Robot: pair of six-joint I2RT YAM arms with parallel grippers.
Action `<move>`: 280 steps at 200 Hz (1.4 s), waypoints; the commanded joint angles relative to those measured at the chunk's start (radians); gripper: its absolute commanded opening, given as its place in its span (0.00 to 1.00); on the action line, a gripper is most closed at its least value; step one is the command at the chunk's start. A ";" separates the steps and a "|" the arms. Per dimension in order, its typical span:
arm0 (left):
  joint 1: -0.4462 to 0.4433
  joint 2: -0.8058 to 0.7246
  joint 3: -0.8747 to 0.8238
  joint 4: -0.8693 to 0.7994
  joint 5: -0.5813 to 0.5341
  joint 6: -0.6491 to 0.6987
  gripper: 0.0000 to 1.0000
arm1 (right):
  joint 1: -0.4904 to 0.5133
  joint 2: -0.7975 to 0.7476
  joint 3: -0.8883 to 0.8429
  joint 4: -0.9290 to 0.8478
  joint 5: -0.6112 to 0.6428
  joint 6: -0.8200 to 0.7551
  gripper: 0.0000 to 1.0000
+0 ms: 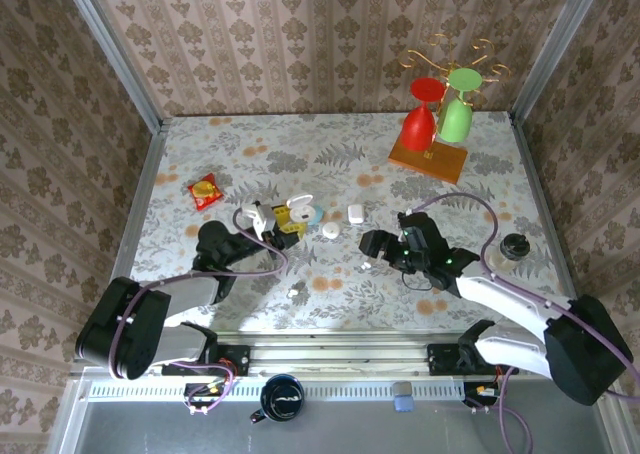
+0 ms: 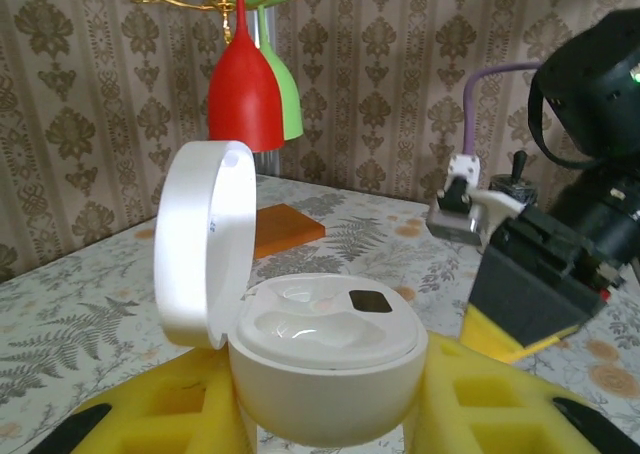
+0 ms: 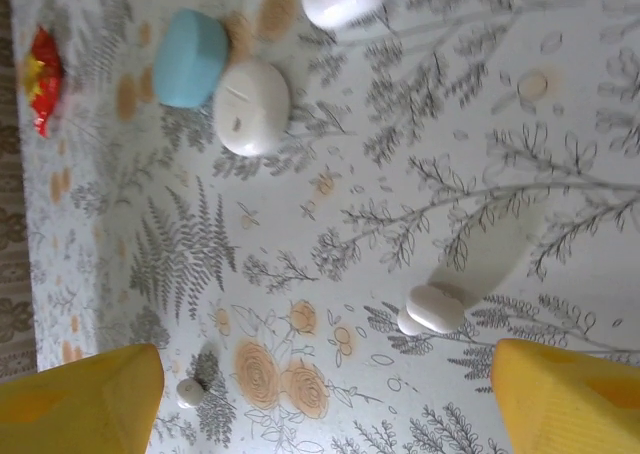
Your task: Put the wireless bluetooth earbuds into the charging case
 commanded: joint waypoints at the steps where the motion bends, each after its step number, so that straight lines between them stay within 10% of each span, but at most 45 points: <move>1: 0.007 -0.033 -0.002 0.010 -0.027 0.014 0.27 | 0.030 0.063 0.007 0.039 0.022 0.099 0.86; 121: 0.006 -0.073 -0.037 0.003 -0.064 0.015 0.23 | 0.030 0.290 0.091 0.091 -0.021 0.148 0.67; 280: 0.012 -0.148 -0.061 -0.104 -0.149 0.057 0.19 | 0.022 0.367 0.274 -0.142 0.059 -0.157 0.58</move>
